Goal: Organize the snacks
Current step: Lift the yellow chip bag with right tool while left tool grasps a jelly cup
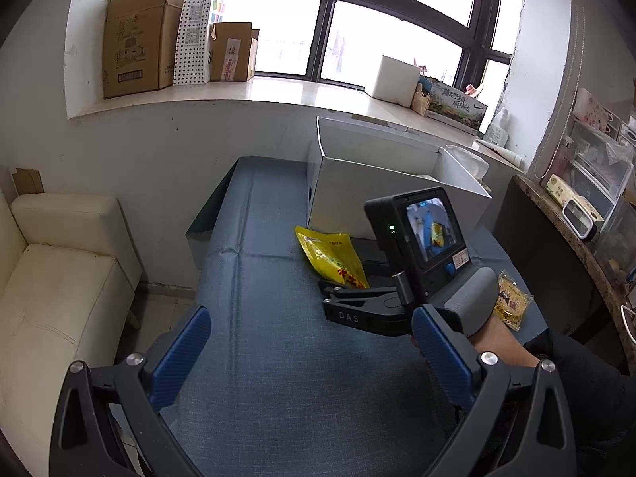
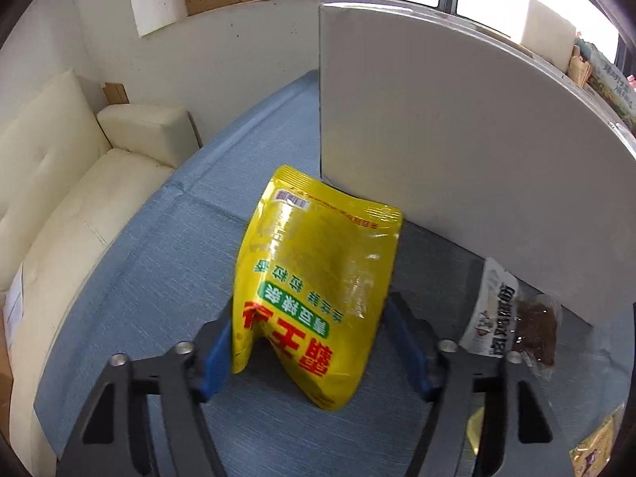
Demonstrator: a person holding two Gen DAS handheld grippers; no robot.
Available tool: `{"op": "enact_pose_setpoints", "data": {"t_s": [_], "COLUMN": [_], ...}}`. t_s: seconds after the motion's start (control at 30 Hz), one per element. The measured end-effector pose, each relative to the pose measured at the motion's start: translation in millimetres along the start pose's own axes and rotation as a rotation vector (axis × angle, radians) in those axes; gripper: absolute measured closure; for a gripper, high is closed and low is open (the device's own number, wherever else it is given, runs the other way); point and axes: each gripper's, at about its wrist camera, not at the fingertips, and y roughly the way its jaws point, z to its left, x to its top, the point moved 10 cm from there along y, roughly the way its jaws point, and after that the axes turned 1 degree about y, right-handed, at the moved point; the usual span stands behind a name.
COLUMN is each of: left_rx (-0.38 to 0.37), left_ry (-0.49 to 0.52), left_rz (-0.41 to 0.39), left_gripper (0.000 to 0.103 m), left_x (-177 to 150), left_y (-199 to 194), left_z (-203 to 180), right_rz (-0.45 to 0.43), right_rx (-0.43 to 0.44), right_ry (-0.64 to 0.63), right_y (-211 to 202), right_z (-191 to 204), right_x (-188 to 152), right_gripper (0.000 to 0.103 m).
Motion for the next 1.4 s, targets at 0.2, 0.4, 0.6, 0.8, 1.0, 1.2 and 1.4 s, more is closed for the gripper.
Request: {"op": "enact_pose_setpoints", "data": {"t_s": [0.2,0.4,0.6,0.8,1.0,1.2,1.4], "left_rx": [0.000,0.014,0.017,-0.006,-0.074,-0.118,-0.071], "left_ry": [0.012,0.028,0.033,0.069,0.147,0.258,0.326], "left_rz": [0.005,0.014,0.023,0.044,0.089,0.180,0.276], "left_gripper": [0.000,0.000,0.000,0.000,0.000,0.000,0.000], "left_x": [-2.5,-3.2,-1.7,0.8,2.6,-4.1,-17.6], "left_y": [2.1,6.4,9.5,19.2,49.3,110.6,178.8], "left_z": [-3.1,-5.3,-6.6,-24.4,-76.9,-143.1,-166.6], "right_rz": [-0.034,-0.048,-0.120,-0.233,-0.278,-0.305,-0.302], "right_rx": [0.089,0.150,0.198,0.195,0.129,0.111,0.120], "right_ry": [0.018,0.065,0.091,0.084,0.121,0.251,0.339], "right_y": [-24.9,-40.7,-81.0,-147.0,-187.9,-211.2,-211.9], "right_z": [-6.1,-20.0,-30.7,-58.8,-105.2,-156.5,-184.2], "right_x": [-5.7,-8.2,-4.5,-3.4,-21.3,-53.8,-80.8], "right_gripper": [0.073,0.075,0.075,0.075,0.075,0.075,0.075]}}
